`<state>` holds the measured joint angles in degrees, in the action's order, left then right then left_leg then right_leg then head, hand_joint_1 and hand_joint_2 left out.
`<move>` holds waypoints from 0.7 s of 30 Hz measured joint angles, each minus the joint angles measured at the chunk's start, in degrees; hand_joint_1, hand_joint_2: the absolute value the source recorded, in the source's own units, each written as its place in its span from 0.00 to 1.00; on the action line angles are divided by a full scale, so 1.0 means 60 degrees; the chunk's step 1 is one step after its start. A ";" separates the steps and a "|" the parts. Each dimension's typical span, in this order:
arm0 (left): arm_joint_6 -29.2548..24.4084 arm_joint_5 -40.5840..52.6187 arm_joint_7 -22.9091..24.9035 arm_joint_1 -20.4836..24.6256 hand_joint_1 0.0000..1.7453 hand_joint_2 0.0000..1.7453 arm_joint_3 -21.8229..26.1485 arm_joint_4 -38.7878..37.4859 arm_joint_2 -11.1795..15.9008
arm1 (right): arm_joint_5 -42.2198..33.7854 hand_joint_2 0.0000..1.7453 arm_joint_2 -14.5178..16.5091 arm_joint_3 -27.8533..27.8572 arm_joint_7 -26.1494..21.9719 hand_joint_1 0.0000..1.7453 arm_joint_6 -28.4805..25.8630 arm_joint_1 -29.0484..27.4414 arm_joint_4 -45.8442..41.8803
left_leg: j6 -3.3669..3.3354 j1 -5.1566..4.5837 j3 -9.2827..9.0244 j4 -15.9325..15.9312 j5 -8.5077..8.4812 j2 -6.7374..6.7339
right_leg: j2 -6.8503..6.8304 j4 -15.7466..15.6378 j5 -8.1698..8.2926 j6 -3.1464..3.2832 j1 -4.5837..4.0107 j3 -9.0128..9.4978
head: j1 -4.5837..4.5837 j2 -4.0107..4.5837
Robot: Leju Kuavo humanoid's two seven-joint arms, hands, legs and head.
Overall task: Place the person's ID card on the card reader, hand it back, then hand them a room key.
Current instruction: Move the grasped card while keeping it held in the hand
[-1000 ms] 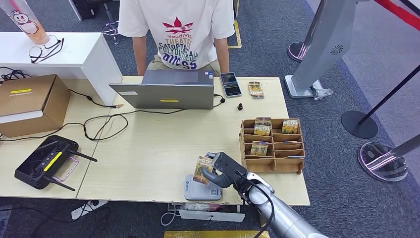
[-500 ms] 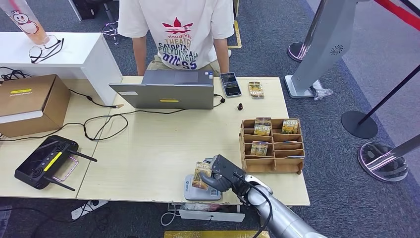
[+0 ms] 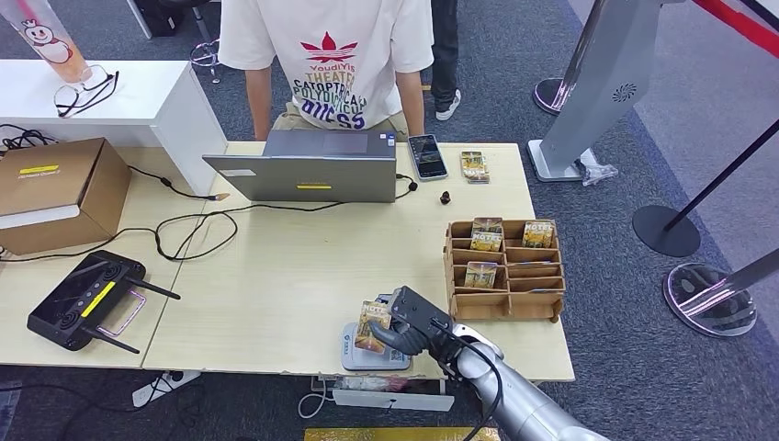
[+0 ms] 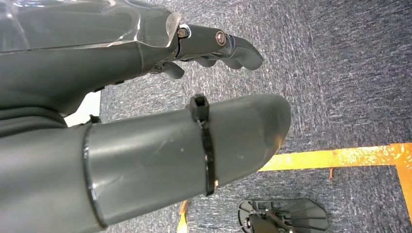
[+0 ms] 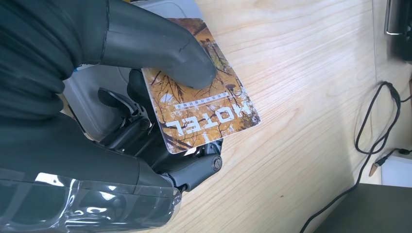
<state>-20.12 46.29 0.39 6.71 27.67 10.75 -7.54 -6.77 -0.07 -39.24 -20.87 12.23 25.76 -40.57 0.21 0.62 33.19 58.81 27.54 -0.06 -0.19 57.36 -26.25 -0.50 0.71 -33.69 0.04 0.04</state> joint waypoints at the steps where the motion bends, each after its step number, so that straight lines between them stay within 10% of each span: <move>1: 0.0001 0.0000 0.0000 0.0002 0.00 0.00 0.0000 0.0000 0.0000 | -0.0001 1.00 0.0005 -0.0004 -0.0002 1.00 0.0003 0.0015 0.0023 | 0.0000 0.0000 0.0000 0.0000 0.0000 0.0000 | 0.0000 0.0000 0.0000 0.0000 0.0000 0.0000 | 0.0000 0.0000; 21: -0.0035 -0.0034 0.0000 0.0026 0.00 0.00 -0.0002 0.0000 0.0000 | -0.0463 1.00 0.0262 -0.0122 -0.0239 1.00 0.0118 0.0417 0.0664 | 0.0000 0.0000 0.0002 0.0000 -0.0002 0.0000 | 0.0000 0.0000 0.0000 0.0000 0.0000 0.0000 | 0.0000 0.0000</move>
<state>-20.33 46.09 0.39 6.86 27.66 10.75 -7.54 -9.55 1.51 -39.98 -22.31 12.93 28.27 -36.58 0.21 0.62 33.20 58.81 27.53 -0.06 -0.19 57.36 -26.25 -0.50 0.71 -33.69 0.04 0.04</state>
